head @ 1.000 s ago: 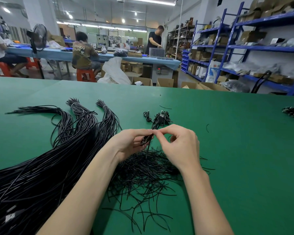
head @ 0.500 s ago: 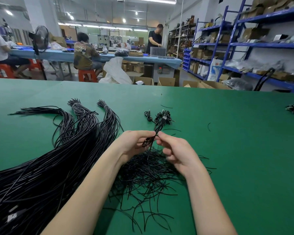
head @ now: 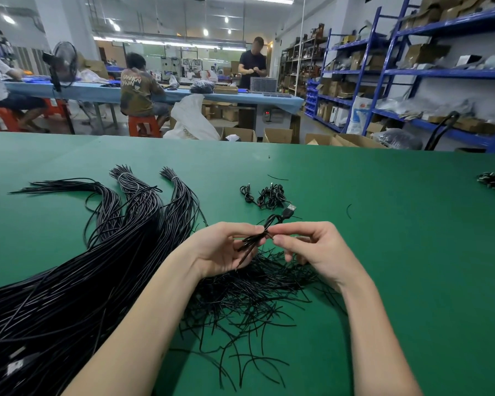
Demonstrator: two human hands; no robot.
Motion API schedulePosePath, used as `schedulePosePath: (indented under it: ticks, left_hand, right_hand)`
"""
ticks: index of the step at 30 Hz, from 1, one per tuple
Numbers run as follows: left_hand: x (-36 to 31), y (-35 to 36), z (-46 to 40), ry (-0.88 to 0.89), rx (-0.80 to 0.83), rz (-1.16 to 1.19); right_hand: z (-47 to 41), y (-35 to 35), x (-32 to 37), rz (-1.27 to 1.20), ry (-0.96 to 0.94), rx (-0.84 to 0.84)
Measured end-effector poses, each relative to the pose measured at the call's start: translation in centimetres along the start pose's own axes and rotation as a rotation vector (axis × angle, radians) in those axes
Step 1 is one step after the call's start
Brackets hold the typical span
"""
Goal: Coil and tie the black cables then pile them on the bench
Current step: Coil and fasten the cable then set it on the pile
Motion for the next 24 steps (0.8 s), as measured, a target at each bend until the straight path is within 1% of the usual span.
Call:
schedulePosePath:
  ticks: [2,5,9,11,13,15,19,21,24]
  left_hand:
    - [0.1,0.0,0.0,-0.003,0.002,-0.008]
    - [0.1,0.1,0.0,0.005,0.001,-0.025]
    - [-0.5,0.0,-0.1,0.056,-0.023,-0.014]
    - [-1.0,-0.1,-0.3,0.105,-0.040,0.011]
    - [-1.4,-0.2,-0.4,0.168,-0.054,0.018]
    - [-1.8,-0.2,-0.5,0.229,-0.062,-0.015]
    - [-2.2,-0.1,-0.5,0.306,-0.055,-0.055]
    - [-2.7,0.0,-0.3,0.357,-0.059,-0.077]
    - [-3.9,-0.1,0.2,0.476,-0.099,-0.169]
  right_hand:
    - [0.0,0.0,0.3,0.022,-0.017,0.005]
    - [-0.2,-0.1,1.0,0.104,-0.052,-0.041]
    - [-0.2,-0.4,2.2,0.225,-0.154,-0.144]
    - [-0.3,-0.5,2.7,0.286,-0.234,-0.211]
    - [-0.4,-0.6,2.7,0.324,-0.264,-0.286]
    - [-0.5,-0.7,2.2,0.347,-0.240,-0.316]
    - [-0.7,-1.0,0.8,0.328,-0.165,-0.316]
    - [-0.8,-0.7,-0.2,0.236,-0.082,-0.282]
    - [-1.1,0.2,-1.9,-0.026,0.110,-0.168]
Point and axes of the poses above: each hand's wrist, its own z-axis away from the middle knuckle, its own y-axis out of the palm, x = y × z, the point moved 10 cm from there along -z, towards the middle knuckle, and after that the axes turned 7 degrees about -x, right-handed, at the moved point
